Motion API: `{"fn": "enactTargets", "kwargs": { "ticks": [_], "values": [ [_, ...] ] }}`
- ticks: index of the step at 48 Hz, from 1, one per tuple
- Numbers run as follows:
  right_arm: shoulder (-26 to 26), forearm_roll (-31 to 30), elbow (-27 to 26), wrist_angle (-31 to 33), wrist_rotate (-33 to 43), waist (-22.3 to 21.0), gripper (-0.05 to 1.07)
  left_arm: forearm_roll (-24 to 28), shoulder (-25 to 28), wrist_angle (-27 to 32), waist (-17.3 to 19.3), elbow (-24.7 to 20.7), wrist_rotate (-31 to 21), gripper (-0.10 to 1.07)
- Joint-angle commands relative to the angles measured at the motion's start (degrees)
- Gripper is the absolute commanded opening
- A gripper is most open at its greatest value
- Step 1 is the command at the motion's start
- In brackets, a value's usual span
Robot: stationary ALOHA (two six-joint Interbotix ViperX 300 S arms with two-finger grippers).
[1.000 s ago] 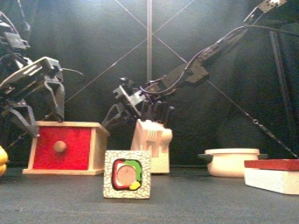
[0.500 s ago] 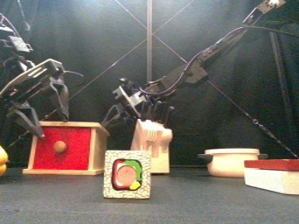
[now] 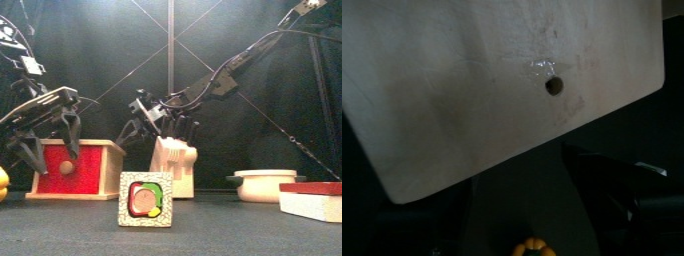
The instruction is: Grab drawer handle
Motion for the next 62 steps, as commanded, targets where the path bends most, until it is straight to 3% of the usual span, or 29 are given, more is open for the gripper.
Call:
{"fn": "enactTargets", "kwargs": {
  "ticks": [1,11,20,30,62],
  "values": [
    [-1.05,-0.09,-0.7,-0.09,-0.09,-0.26,0.55,-1.14,0.0,4.04,-1.76,-2.81,0.0,0.96],
    [-1.05,0.0,-0.7,-0.09,-0.09,-0.26,0.55,-0.26,0.88,18.9,-9.32,-8.17,-3.69,0.97],
    [-1.05,0.0,-0.79,-0.09,-0.09,-0.26,0.55,5.19,4.75,19.42,-12.3,-8.7,-13.18,0.97],
    [-1.05,-0.09,-0.79,-0.09,-0.09,-0.26,0.55,10.81,7.65,19.25,-12.57,-8.35,-18.9,0.97],
    [-0.97,0.0,-0.88,-0.09,-0.09,-0.26,0.55,12.48,8.61,18.72,-9.4,-7.73,-19.07,0.96]
  ]
}}
